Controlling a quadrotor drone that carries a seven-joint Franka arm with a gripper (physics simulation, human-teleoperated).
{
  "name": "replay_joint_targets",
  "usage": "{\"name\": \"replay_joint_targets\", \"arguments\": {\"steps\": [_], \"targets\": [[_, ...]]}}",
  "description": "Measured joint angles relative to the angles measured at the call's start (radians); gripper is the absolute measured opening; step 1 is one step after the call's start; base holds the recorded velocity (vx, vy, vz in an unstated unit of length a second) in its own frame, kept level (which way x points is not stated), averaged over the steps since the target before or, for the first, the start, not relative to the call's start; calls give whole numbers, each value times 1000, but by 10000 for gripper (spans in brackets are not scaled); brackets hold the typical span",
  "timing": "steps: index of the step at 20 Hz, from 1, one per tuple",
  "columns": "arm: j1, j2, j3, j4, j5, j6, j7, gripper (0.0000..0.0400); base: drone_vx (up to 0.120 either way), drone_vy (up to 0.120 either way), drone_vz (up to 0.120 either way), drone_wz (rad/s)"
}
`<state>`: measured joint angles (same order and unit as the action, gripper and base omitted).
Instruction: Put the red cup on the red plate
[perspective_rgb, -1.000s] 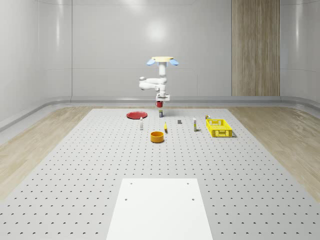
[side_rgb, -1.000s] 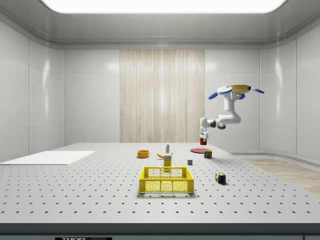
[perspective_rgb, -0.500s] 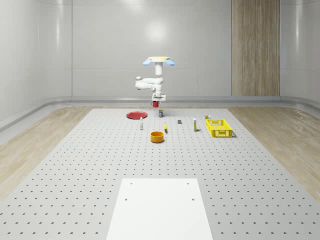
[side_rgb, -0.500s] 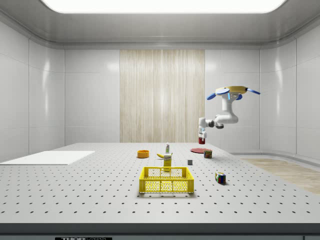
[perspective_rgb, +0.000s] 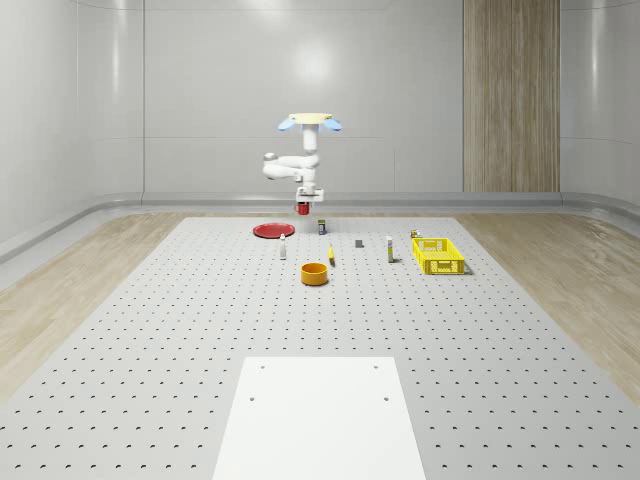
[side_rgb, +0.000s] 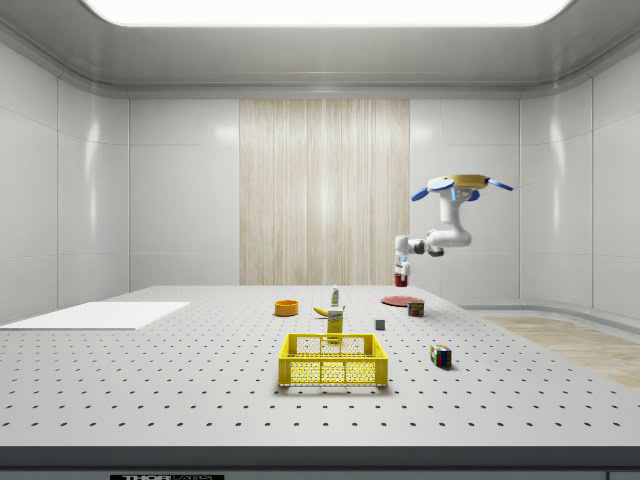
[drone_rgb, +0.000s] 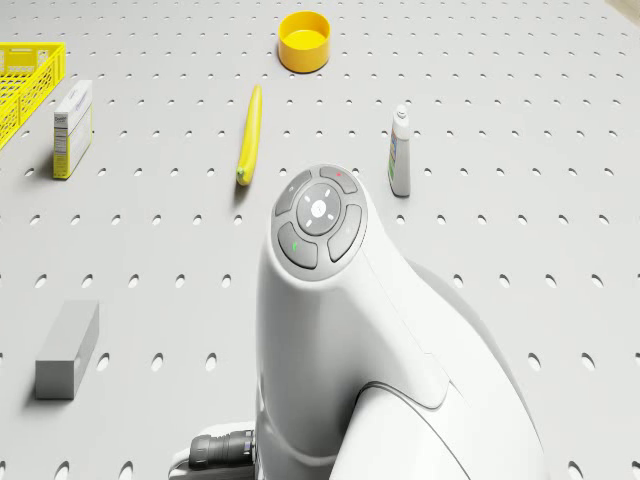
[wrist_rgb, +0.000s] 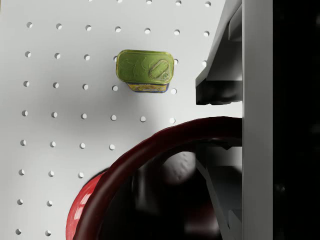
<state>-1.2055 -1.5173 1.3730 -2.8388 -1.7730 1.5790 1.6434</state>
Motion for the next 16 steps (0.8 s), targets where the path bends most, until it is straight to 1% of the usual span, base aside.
{"name": "replay_joint_targets", "arguments": {"steps": [1, 9, 15, 16], "targets": [[0, -1, 0, 0, 0, 1, 0, 101, 0, -120, 0, 0], [-1, -7, 1, 0, 3, 6, 1, 101, 0, -120, -120, 0], [-2, -10, 1, 0, 4, 10, 2, 101, 0, -120, -7, 0], [-2, -11, 1, 0, 4, 10, 2, 101, -80, -120, 0, 0]]}}
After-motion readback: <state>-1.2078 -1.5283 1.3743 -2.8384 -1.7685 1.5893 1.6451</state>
